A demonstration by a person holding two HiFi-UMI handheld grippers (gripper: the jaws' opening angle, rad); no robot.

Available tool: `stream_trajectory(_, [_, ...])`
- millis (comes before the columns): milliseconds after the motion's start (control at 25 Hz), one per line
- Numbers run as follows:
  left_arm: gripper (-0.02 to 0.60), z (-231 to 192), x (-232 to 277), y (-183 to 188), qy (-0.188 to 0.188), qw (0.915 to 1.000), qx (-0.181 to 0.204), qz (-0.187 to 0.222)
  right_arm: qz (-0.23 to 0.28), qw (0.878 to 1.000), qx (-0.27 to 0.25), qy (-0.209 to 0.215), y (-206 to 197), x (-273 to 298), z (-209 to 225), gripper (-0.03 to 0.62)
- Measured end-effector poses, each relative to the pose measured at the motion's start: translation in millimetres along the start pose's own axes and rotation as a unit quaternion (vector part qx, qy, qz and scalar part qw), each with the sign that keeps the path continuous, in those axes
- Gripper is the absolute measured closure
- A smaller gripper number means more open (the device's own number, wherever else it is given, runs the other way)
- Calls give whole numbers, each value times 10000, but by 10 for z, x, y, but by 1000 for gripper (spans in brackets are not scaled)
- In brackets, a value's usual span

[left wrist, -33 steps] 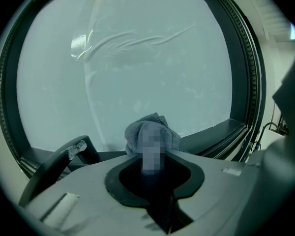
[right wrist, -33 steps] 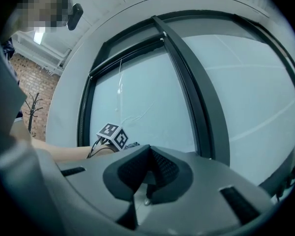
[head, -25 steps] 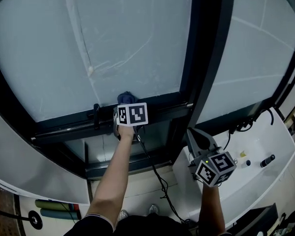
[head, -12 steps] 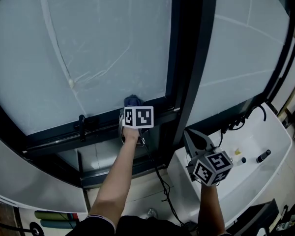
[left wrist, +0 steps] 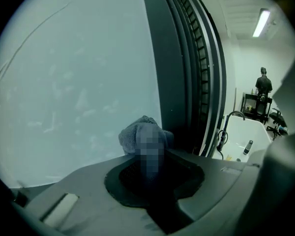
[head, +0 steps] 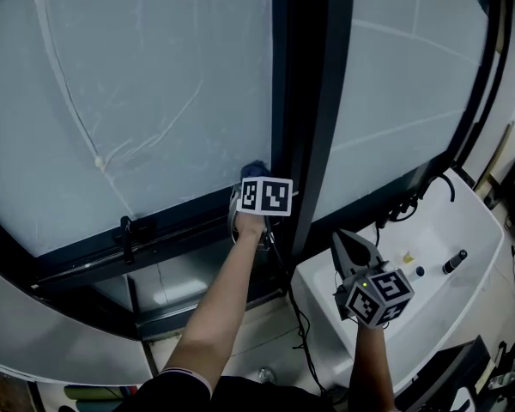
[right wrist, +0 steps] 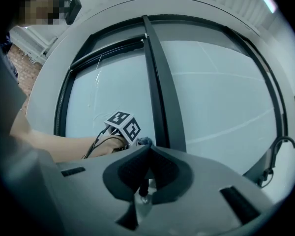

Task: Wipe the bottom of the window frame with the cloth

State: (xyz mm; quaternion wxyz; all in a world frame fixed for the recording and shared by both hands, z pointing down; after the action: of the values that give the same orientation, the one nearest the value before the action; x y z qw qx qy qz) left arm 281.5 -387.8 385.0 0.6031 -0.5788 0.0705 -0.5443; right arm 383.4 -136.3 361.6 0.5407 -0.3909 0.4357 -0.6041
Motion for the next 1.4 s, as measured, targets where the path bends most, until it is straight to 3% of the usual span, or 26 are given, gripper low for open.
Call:
stream_trajectory(320, [505,221,103,142,-305,9994,-71,178,67,9994,-42,-330,92,-198,158,592])
stream_trajectory(680, [505,34,-65,-66,-361,9989,-182,255,-22,10000,-42,-51,33,-121,-8,592])
stream_trajectory(1040, [505,-545,-422,-568,138,9982,-572,134,-249,9984,-87,498,-63,31,-358,592])
stream_trajectory(1400, [505,-1262,-835,-1186,991,9900,-1007,-44,-361,9947,-112,954,-154,172,-629,592])
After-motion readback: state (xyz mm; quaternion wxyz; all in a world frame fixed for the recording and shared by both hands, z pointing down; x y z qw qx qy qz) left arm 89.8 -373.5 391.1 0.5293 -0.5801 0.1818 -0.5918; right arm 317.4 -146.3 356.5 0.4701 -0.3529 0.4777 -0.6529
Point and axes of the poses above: the fingertips, and each gripper's own axes: x forward along the fingers, z to its right, y out of its top, the point moved 7 cm from there along -x, backward along the fingers, and after that the axes turned 13 degrees about x, right-handed, at the moved point
